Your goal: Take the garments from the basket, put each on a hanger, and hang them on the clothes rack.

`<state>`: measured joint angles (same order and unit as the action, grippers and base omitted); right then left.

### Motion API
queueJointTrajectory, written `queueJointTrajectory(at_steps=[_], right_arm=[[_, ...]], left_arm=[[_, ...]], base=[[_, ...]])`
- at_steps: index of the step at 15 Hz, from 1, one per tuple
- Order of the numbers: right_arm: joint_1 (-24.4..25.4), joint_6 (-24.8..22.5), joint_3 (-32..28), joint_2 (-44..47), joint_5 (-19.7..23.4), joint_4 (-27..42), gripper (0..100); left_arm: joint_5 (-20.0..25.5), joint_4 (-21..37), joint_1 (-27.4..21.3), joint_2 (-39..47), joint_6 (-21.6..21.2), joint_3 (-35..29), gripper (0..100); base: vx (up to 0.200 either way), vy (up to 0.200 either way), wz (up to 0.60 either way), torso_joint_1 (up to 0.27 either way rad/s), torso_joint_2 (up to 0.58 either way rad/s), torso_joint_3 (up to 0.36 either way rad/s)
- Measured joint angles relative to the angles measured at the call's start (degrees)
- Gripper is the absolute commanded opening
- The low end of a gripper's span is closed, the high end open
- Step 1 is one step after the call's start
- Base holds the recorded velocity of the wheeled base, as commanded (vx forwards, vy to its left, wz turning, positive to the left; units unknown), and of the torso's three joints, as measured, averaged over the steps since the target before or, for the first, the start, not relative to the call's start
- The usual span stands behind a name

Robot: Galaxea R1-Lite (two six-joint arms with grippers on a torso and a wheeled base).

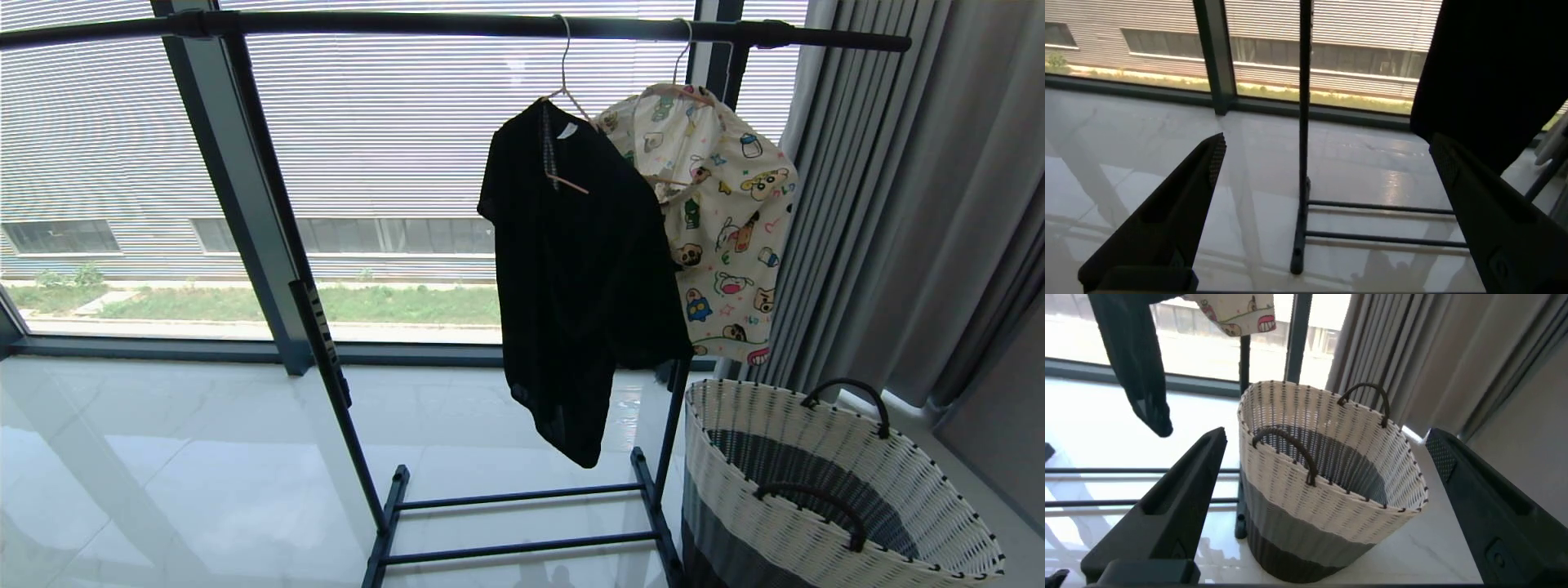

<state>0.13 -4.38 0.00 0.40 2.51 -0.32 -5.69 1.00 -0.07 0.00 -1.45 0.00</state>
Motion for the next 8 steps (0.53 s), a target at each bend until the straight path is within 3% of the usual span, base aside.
queueJointTrajectory(at_steps=[3,5,8], right_arm=[[0.6,2.0,0.0,0.6,-0.2,0.2,100],[0.0,3.0,0.0,0.0,-3.2,0.1,100],[-0.1,3.5,0.0,-0.3,-3.3,0.0,100]], left_arm=[[3.5,0.4,0.0,0.0,-4.7,0.0,100],[4.7,0.5,0.0,0.0,-6.3,0.0,100],[4.8,0.9,0.0,0.0,-5.8,0.0,100]], base=[[0.000,0.000,0.00,0.000,0.00,0.000],[0.000,0.000,0.00,0.000,0.00,0.000],[0.000,0.000,0.00,0.000,0.00,0.000]])
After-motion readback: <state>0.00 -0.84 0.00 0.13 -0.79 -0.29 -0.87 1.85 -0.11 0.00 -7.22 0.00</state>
